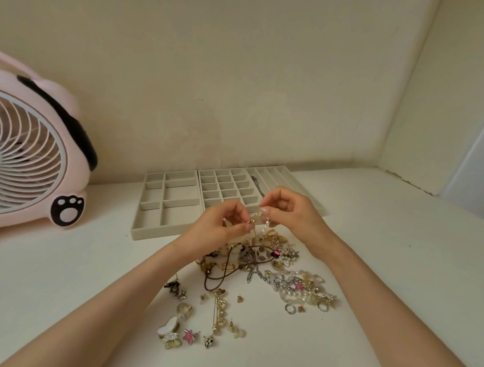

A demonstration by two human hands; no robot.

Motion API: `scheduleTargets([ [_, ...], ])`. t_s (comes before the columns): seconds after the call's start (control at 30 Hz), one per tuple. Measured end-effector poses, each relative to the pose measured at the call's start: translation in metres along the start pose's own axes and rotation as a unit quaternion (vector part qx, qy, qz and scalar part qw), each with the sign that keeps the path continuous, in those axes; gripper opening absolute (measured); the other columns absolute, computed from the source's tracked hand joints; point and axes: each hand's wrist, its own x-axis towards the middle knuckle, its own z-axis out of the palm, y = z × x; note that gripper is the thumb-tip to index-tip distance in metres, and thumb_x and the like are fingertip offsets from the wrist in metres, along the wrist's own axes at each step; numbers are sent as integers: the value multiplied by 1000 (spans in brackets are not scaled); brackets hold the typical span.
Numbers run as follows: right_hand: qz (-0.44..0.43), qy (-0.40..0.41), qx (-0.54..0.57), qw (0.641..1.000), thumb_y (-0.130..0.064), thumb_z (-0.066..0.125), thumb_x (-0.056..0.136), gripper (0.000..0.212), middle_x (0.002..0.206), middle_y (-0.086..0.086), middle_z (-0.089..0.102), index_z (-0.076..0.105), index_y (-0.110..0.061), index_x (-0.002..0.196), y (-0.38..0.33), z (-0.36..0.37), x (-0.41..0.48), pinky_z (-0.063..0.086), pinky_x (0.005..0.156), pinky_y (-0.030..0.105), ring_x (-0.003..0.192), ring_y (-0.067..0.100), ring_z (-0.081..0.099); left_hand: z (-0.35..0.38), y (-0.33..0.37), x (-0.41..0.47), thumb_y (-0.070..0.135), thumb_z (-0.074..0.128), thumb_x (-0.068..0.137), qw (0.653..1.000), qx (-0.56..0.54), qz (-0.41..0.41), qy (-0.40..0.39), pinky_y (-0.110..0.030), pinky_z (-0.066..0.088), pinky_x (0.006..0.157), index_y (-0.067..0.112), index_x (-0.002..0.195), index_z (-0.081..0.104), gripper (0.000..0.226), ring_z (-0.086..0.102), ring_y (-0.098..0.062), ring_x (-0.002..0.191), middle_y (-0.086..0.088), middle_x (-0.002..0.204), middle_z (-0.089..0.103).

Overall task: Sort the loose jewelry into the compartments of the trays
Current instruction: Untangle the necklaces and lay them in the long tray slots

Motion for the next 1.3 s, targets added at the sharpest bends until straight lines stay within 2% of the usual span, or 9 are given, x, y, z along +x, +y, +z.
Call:
scheduleTargets([
  [0.1,26,-20,-10,999,-6,63,87,12,78,5,68,64,-11,98,1,-1,1,53,67,22,72,12,64,-2,2,0,5,60,86,999,-30,-19,9,-16,47,70,11,82,54,10,59,-8,75,0,79,65],
  [0.2,33,13,-147,989,-13,68,84,7,84,2,68,69,-19,88,10,-4,3,51,68,24,70,8,61,-3,3,-1,0,54,87,998,-58,-34,6,-15,48,70,5,85,53,6,63,-8,71,-4,75,64],
  [0.4,55,-7,-377,925,-42,68,81,16,85,-9,57,70,-29,90,20,-2,2,42,65,25,78,8,55,-6,-1,-2,22,50,78,996,68,-42,-26,-17,37,60,18,76,60,10,46,-5,60,-1,70,59],
  [0.57,55,-36,-434,899,-42,70,79,14,85,-16,49,66,-31,85,19,4,2,37,65,23,80,4,53,-5,-6,-1,36,47,74,979,199,9,-30,-25,37,69,25,77,65,21,49,-2,77,10,88,59],
  [0.73,65,-30,-380,922,-26,72,77,10,87,-12,59,63,-27,73,19,0,2,44,67,24,80,7,56,-5,-10,-1,41,44,71,962,244,46,-111,-29,43,83,32,85,69,30,50,-2,91,15,94,61],
  [0.9,91,-1,-195,977,-16,74,79,8,82,-2,68,66,-15,79,13,-9,3,51,68,23,74,9,63,-6,-8,-1,49,43,76,961,264,36,-67,-33,44,80,26,74,63,30,52,-4,81,10,82,64],
  [1.03,82,2,-65,994,-9,70,81,7,68,-6,68,64,-12,81,4,-12,1,44,58,17,62,6,60,-1,-7,-1,35,58,86,976,212,44,-22,-29,47,72,28,87,58,7,54,-5,74,11,77,64],
  [1.17,54,-5,-22,998,-13,70,82,6,70,-3,68,66,-11,86,1,-11,0,46,66,23,64,6,61,6,-4,1,39,65,83,992,124,30,-1,-11,39,66,30,106,60,25,54,-2,82,13,96,62],
  [1.3,32,-35,11,999,-12,71,81,8,77,5,67,67,-9,88,0,-6,-1,50,72,26,72,13,61,10,-2,0,37,66,82,998,63,6,-5,-18,39,70,25,96,64,19,55,-1,80,11,95,62],
])
